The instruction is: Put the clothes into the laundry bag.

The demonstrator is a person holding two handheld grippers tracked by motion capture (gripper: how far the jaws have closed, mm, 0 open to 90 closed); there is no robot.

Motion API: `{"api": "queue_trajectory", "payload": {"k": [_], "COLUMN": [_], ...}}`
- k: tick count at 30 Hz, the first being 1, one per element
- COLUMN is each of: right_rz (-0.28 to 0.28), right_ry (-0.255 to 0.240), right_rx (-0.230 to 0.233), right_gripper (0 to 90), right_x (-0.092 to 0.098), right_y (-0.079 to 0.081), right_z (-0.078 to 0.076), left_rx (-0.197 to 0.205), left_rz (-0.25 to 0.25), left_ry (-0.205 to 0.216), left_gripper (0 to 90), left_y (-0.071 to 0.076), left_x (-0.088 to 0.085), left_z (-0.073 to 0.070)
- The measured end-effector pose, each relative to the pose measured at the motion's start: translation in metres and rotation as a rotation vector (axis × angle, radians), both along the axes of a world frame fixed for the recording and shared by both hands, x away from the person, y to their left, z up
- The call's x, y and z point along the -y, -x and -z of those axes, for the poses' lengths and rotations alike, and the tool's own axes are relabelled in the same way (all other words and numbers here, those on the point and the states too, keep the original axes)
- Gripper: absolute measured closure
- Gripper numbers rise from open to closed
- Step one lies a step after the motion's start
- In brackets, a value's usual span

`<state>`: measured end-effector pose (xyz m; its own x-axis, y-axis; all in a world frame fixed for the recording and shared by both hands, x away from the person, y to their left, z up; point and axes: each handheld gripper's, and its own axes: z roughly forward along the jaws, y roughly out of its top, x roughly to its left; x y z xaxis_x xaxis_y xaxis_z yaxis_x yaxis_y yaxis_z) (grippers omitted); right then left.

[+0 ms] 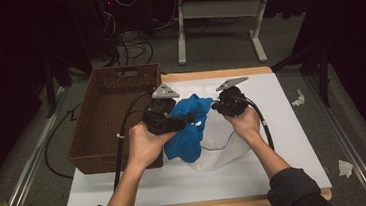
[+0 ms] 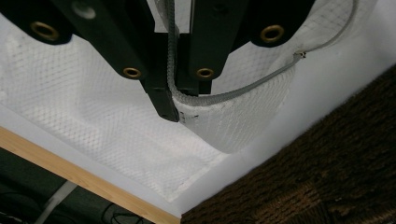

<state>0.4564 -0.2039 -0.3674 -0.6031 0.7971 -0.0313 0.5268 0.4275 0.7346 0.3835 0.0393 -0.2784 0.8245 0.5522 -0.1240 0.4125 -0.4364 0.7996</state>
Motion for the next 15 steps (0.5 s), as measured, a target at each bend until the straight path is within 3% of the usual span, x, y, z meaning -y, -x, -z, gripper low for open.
{"api": "queue_trajectory", "payload": {"k": [15], "right_rz": [-0.008], "right_ry": [-0.001], "right_rx": [-0.005], "right_gripper": [89.5], "right_x": [-0.007], "right_y": [-0.001], "right_z": [-0.003], "left_rx": [-0.015], "left_rz": [0.025], "left_ry": [-0.008], "left_gripper": [65.4], "left_y": [0.0], "left_x": [0.01], "left_z": [0.013]}}
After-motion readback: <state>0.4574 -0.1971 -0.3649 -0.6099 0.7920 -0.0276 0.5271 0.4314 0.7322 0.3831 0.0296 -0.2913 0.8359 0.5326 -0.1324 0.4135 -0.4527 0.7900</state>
